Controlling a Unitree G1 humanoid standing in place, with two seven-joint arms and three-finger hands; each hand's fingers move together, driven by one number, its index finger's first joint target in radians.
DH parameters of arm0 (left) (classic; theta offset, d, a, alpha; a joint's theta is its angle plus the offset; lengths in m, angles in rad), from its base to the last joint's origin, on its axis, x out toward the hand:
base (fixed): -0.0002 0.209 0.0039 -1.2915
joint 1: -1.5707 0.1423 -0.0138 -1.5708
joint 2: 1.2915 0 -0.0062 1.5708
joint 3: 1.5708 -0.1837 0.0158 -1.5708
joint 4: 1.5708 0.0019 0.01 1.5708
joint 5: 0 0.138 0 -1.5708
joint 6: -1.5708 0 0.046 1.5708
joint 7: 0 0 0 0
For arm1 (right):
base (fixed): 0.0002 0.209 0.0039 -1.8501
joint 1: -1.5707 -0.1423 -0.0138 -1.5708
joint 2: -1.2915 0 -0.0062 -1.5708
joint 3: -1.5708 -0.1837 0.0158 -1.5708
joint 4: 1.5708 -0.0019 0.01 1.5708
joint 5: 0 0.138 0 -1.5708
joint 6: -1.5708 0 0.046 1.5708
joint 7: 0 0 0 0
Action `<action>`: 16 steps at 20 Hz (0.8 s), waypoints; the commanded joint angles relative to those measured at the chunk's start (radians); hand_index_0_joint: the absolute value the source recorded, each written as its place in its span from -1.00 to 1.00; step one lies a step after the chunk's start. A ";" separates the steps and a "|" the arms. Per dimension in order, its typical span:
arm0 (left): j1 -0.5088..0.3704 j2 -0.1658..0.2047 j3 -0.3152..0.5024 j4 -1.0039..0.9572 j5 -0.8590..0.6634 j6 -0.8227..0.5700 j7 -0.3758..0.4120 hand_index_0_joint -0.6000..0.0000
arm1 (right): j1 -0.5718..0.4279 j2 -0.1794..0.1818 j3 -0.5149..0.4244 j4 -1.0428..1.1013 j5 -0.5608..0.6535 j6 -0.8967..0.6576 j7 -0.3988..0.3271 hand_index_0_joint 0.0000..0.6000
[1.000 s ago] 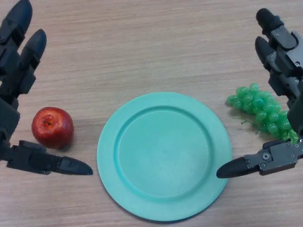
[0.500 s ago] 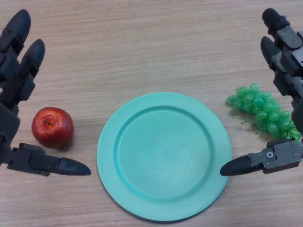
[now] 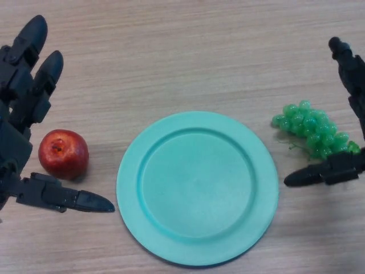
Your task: Pick up the green grapes and place it on the plate
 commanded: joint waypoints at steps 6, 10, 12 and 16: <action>-0.015 0.036 0.099 -0.034 -0.030 -0.167 0.021 1.00 | -0.211 -0.089 -0.018 0.396 -0.107 -0.283 -0.121 -1.00; -0.008 0.037 0.116 -0.022 -0.035 -0.189 0.028 1.00 | -0.291 -0.124 0.008 0.609 -0.209 -0.329 -0.144 -0.84; -0.006 0.037 0.122 -0.023 -0.036 -0.190 0.028 1.00 | -0.307 -0.141 0.020 0.663 -0.275 -0.352 -0.143 0.00; 0.013 0.024 0.137 -0.014 -0.035 -0.220 0.031 1.00 | -0.367 -0.160 0.014 0.799 -0.373 -0.398 -0.164 1.00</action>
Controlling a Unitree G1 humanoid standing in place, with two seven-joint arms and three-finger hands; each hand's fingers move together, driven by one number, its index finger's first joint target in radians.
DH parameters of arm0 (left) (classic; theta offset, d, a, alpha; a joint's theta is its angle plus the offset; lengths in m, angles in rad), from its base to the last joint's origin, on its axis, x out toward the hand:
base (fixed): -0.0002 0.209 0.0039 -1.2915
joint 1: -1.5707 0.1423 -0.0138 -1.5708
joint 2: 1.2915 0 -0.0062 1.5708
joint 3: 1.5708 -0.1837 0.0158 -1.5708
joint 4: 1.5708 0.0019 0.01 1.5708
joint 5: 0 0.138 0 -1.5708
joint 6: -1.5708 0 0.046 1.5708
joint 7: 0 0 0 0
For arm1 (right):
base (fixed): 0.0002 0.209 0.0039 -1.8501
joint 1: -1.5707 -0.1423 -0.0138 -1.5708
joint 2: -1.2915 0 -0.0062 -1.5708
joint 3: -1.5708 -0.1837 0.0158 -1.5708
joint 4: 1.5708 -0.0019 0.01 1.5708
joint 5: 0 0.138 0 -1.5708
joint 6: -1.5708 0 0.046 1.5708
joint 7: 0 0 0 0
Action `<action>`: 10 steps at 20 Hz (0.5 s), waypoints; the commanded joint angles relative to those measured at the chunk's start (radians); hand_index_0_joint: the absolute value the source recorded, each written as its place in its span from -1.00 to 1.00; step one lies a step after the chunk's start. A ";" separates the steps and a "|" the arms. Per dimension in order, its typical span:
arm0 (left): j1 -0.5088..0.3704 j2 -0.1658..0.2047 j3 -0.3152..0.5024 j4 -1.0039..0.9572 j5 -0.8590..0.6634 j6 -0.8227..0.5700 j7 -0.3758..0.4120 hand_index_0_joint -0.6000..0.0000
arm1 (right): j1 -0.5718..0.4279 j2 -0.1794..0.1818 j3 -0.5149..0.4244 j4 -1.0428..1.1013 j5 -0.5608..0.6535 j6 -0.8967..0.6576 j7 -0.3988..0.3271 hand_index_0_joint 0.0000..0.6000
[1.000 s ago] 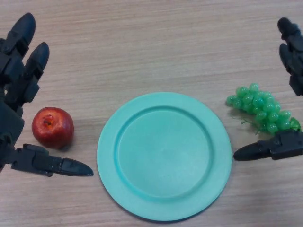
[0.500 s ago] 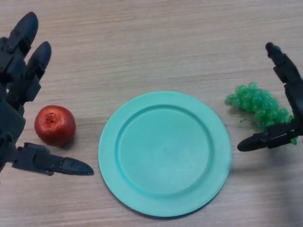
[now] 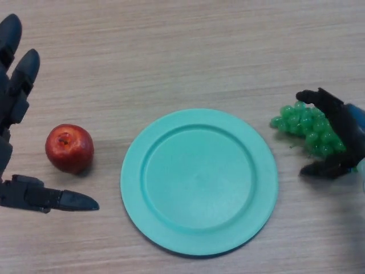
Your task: Pick up the green grapes and place it on the plate
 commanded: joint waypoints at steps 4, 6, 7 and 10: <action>-0.008 0.023 0.081 -0.025 -0.034 -0.174 0.032 1.00 | -0.075 -0.052 -0.029 -0.009 -0.020 -0.067 -0.072 1.00; -0.004 0.018 0.076 -0.027 -0.024 -0.186 0.034 1.00 | -0.080 -0.046 -0.033 -0.052 -0.018 -0.047 -0.060 1.00; 0.000 0.016 0.076 -0.029 -0.025 -0.189 0.032 1.00 | -0.085 -0.042 -0.039 -0.104 -0.007 -0.024 -0.046 1.00; 0.009 0.011 0.080 -0.033 -0.029 -0.196 0.027 1.00 | -0.083 -0.032 -0.034 -0.294 -0.010 0.041 0.030 1.00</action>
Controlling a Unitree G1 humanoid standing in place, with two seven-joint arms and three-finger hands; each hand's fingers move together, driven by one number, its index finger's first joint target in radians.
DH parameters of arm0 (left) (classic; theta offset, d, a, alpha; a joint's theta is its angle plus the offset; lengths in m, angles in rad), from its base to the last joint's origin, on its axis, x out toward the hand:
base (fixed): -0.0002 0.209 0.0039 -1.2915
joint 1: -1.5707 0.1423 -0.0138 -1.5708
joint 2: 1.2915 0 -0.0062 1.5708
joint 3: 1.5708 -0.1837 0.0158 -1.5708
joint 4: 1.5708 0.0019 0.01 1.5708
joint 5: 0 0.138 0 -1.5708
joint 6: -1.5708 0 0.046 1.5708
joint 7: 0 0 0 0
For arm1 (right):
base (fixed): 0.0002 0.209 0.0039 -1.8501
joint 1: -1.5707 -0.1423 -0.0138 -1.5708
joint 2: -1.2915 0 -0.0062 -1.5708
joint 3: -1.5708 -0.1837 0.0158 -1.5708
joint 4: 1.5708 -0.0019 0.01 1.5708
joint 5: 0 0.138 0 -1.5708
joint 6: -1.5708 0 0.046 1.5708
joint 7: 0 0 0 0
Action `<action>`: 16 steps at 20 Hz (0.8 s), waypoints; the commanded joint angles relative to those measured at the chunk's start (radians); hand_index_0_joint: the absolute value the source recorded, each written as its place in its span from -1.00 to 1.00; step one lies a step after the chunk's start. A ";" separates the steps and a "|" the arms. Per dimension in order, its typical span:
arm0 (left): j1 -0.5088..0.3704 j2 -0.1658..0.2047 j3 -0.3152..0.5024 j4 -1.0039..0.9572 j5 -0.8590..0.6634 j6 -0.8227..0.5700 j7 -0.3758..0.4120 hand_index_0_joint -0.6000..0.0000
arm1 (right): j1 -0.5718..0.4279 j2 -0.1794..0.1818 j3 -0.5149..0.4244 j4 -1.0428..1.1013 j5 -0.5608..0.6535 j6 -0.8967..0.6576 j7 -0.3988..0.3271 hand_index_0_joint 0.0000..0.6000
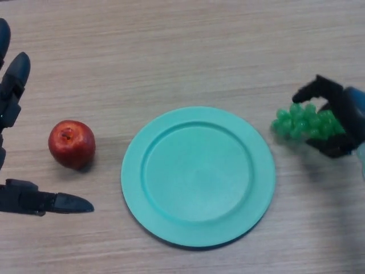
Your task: Pick up the green grapes and place it on the plate
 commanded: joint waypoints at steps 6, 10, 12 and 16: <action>0.006 0.018 0.079 -0.042 -0.042 -0.173 0.016 1.00 | -0.050 0.144 0.079 -0.603 0.038 0.171 0.196 1.00; 0.016 0.011 0.097 -0.042 -0.063 -0.173 0.006 1.00 | -0.072 0.184 0.295 -0.802 0.181 0.429 0.149 1.00; 0.019 0.007 0.099 -0.043 -0.063 -0.177 0.011 1.00 | -0.069 0.186 0.354 -0.849 0.171 0.482 0.139 1.00; 0.021 0.008 0.100 -0.040 -0.063 -0.179 0.008 1.00 | -0.063 0.187 0.376 -0.871 0.156 0.509 0.144 -0.50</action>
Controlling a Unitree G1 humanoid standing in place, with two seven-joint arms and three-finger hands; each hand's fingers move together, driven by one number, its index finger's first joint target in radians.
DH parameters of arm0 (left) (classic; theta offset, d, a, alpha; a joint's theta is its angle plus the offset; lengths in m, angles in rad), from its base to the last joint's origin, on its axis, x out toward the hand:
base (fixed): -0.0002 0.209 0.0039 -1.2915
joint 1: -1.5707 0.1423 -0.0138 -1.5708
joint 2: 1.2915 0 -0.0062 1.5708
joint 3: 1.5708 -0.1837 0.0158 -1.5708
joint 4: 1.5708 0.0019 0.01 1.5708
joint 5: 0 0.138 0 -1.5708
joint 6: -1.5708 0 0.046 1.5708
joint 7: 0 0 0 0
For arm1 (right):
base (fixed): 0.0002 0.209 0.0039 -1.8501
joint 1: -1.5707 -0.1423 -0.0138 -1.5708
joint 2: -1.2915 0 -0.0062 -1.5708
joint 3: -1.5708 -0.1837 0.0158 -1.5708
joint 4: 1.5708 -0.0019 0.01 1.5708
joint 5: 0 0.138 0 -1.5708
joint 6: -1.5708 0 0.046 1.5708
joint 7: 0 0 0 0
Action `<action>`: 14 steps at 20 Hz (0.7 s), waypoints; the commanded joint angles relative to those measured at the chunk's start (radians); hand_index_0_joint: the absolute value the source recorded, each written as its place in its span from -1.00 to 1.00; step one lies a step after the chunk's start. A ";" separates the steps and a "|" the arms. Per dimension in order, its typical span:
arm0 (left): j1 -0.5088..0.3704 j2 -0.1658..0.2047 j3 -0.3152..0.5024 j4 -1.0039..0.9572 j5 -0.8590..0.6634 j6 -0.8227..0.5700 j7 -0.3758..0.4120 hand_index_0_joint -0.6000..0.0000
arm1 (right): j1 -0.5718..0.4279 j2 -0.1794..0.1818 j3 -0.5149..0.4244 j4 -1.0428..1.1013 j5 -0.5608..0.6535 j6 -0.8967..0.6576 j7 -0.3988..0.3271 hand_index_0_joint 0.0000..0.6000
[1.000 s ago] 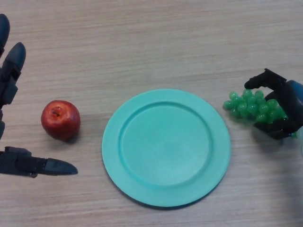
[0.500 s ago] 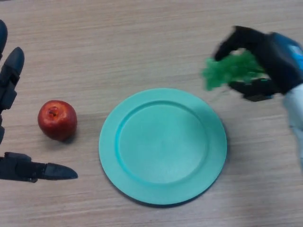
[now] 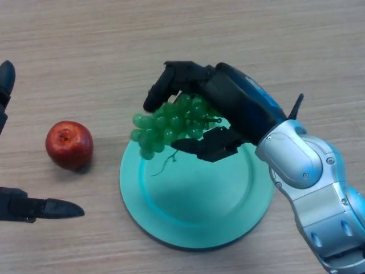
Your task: Pick up the green grapes and place it on the plate
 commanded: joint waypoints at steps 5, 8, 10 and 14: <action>-0.014 0.023 0.041 -0.037 -0.040 -0.159 0.022 1.00 | -0.064 0.006 -0.108 -0.058 0.003 -0.083 -0.135 -1.00; -0.022 0.036 0.046 -0.043 -0.055 -0.134 0.012 1.00 | -0.034 0.006 -0.176 -0.117 0.062 -0.074 -0.140 -1.00; -0.028 0.039 0.048 -0.047 -0.050 -0.130 0.013 1.00 | 0.017 0.006 -0.229 -0.200 0.138 -0.028 -0.125 -1.00; -0.035 0.040 0.054 -0.038 -0.056 -0.134 0.015 1.00 | 0.174 0.006 -0.371 -0.331 0.275 -0.068 -0.080 -1.00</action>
